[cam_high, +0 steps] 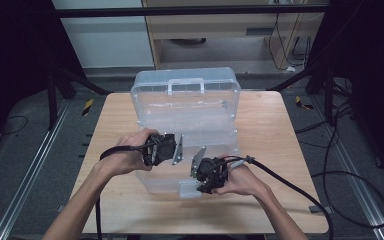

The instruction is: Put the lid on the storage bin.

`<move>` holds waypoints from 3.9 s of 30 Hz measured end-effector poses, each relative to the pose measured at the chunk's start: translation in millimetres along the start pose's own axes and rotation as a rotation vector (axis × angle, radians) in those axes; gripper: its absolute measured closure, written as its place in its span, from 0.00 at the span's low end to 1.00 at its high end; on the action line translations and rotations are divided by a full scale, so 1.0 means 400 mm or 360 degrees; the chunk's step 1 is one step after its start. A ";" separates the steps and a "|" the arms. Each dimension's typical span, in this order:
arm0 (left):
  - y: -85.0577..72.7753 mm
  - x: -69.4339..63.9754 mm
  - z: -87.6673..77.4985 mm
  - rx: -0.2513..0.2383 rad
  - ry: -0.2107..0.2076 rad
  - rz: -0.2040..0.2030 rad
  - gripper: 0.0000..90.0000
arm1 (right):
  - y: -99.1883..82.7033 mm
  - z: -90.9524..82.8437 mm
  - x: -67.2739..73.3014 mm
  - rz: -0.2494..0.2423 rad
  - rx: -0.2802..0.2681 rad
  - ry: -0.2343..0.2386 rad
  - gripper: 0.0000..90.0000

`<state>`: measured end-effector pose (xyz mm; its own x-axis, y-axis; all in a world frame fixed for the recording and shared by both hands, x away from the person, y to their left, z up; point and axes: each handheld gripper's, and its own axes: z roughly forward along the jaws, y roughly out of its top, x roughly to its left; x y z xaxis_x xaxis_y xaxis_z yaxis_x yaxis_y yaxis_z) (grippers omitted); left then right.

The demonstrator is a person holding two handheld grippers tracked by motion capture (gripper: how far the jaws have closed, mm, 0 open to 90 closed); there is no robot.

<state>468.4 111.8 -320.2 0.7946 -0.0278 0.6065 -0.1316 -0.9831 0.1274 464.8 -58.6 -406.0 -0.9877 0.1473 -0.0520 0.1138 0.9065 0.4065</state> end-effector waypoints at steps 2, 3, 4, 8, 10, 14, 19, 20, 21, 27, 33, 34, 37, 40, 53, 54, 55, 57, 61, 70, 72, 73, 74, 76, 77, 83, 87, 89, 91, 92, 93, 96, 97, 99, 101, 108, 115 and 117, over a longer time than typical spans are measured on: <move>0.000 -0.001 0.000 -0.0001 0.0001 -0.0002 0.90 | 0.000 -0.005 0.001 -0.0006 -0.0027 0.0000 0.67; -0.001 -0.002 0.001 -0.0009 0.0005 -0.0003 0.90 | 0.001 -0.010 0.002 -0.0003 -0.0043 0.0013 0.67; -0.001 -0.003 0.001 -0.0015 0.0005 -0.0005 0.90 | 0.001 -0.016 0.003 -0.0009 -0.0056 0.0012 0.66; -0.001 -0.002 0.000 -0.0004 -0.0005 -0.0007 0.90 | -0.003 -0.036 0.008 -0.0004 -0.0088 0.0000 0.64; -0.001 -0.003 0.000 -0.0005 -0.0008 -0.0011 0.90 | -0.006 -0.051 0.010 0.0002 -0.0128 0.0008 0.63; -0.001 -0.002 -0.001 -0.0007 -0.0011 -0.0013 0.90 | -0.013 -0.083 0.011 0.0003 -0.0228 -0.0003 0.63; -0.001 -0.001 0.000 -0.0009 -0.0018 -0.0020 0.90 | -0.038 -0.117 0.003 0.0069 -0.0309 -0.0034 0.63; -0.001 -0.001 0.000 -0.0011 -0.0019 -0.0021 0.90 | -0.043 -0.123 0.001 0.0083 -0.0315 -0.0034 0.63; -0.001 -0.001 0.000 -0.0010 -0.0020 -0.0022 0.90 | -0.048 -0.130 -0.001 0.0095 -0.0327 -0.0040 0.63; -0.001 -0.004 0.001 -0.0020 -0.0017 -0.0028 0.90 | -0.076 -0.173 -0.005 0.0180 -0.0417 -0.0095 0.65; 0.000 -0.006 0.001 -0.0018 -0.0018 -0.0026 0.90 | -0.100 -0.215 -0.008 0.0245 -0.0481 -0.0161 0.68; 0.000 -0.006 0.001 -0.0017 -0.0019 -0.0025 0.90 | -0.102 -0.223 -0.009 0.0261 -0.0498 -0.0170 0.68; 0.000 -0.006 0.000 -0.0009 -0.0028 -0.0026 0.90 | -0.111 -0.245 -0.013 0.0304 -0.0537 -0.0194 0.69; 0.001 -0.006 -0.001 0.0002 -0.0035 -0.0022 0.90 | -0.123 -0.267 -0.020 0.0362 -0.0592 -0.0235 0.70; 0.003 -0.008 -0.001 0.0005 -0.0049 -0.0019 0.90 | -0.162 -0.319 -0.060 0.0548 -0.0804 -0.0321 0.70; 0.003 -0.009 -0.001 0.0005 -0.0051 -0.0020 0.90 | -0.163 -0.323 -0.063 0.0566 -0.0820 -0.0338 0.71; 0.003 -0.009 -0.001 -0.0001 -0.0048 -0.0021 0.90 | -0.165 -0.326 -0.068 0.0592 -0.0836 -0.0358 0.71; 0.002 -0.012 0.000 -0.0006 -0.0051 -0.0027 0.90 | -0.167 -0.330 -0.075 0.0630 -0.0860 -0.0385 0.71; 0.002 -0.013 0.000 -0.0008 -0.0057 -0.0028 0.90 | -0.170 -0.335 -0.092 0.0693 -0.0934 -0.0467 0.72; 0.004 -0.011 -0.002 0.0015 -0.0063 -0.0025 0.90 | -0.163 -0.339 -0.145 0.0834 -0.1007 -0.0532 0.78; 0.005 -0.010 -0.002 0.0016 -0.0063 -0.0018 0.90 | -0.164 -0.339 -0.157 0.0859 -0.1019 -0.0542 0.80; 0.005 -0.010 -0.002 0.0017 -0.0064 -0.0019 0.90 | -0.164 -0.339 -0.161 0.0872 -0.1023 -0.0553 0.81; 0.005 -0.010 -0.002 0.0016 -0.0065 -0.0020 0.90 | -0.164 -0.337 -0.168 0.0885 -0.1022 -0.0563 0.81; 0.005 -0.010 -0.002 0.0015 -0.0067 -0.0023 0.90 | -0.164 -0.335 -0.179 0.0904 -0.1024 -0.0574 0.82; 0.004 -0.010 -0.002 0.0014 -0.0069 -0.0027 0.90 | -0.164 -0.334 -0.184 0.0910 -0.1022 -0.0581 0.84; 0.005 -0.009 -0.002 0.0017 -0.0069 -0.0025 0.90 | -0.167 -0.326 -0.206 0.0952 -0.1017 -0.0644 0.89; 0.006 -0.010 -0.002 0.0020 -0.0067 -0.0024 0.90 | -0.169 -0.327 -0.217 0.0973 -0.1047 -0.0652 0.91; 0.006 -0.010 -0.002 0.0021 -0.0066 -0.0024 0.90 | -0.171 -0.328 -0.223 0.0997 -0.1054 -0.0658 0.93; 0.006 -0.011 -0.002 0.0024 -0.0064 -0.0025 0.90 | -0.173 -0.330 -0.228 0.1014 -0.1058 -0.0670 0.95; 0.007 -0.011 -0.002 0.0024 -0.0063 -0.0024 0.90 | -0.175 -0.331 -0.231 0.1021 -0.1057 -0.0672 0.96; 0.007 -0.012 -0.002 0.0023 -0.0064 -0.0025 0.90 | -0.177 -0.333 -0.234 0.1033 -0.1062 -0.0684 0.97; 0.007 -0.013 -0.002 0.0025 -0.0068 -0.0028 0.90 | -0.180 -0.335 -0.239 0.1047 -0.1064 -0.0677 0.99; 0.007 -0.014 -0.002 0.0026 -0.0068 -0.0028 0.90 | -0.180 -0.336 -0.241 0.1051 -0.1057 -0.0672 0.99; 0.008 -0.015 -0.002 0.0028 -0.0067 -0.0027 0.90 | -0.181 -0.335 -0.243 0.1059 -0.1052 -0.0671 1.00; 0.009 -0.016 -0.002 0.0031 -0.0068 -0.0023 0.90 | -0.181 -0.334 -0.246 0.1059 -0.1045 -0.0671 1.00; 0.008 -0.020 -0.002 0.0031 -0.0076 -0.0020 0.90 | -0.184 -0.337 -0.249 0.1075 -0.1041 -0.0681 1.00; 0.008 -0.028 0.000 0.0019 -0.0088 -0.0026 0.90 | -0.188 -0.343 -0.250 0.1079 -0.1034 -0.0701 1.00; 0.008 -0.031 -0.001 0.0028 -0.0095 -0.0026 0.90 | -0.189 -0.343 -0.250 0.1076 -0.1031 -0.0699 1.00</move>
<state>458.0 109.1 -326.9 0.8306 -0.0222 0.5565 -0.1086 -0.9865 0.1228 540.2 -196.0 -306.2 -0.5979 0.7959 0.0947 0.4230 0.2130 0.8808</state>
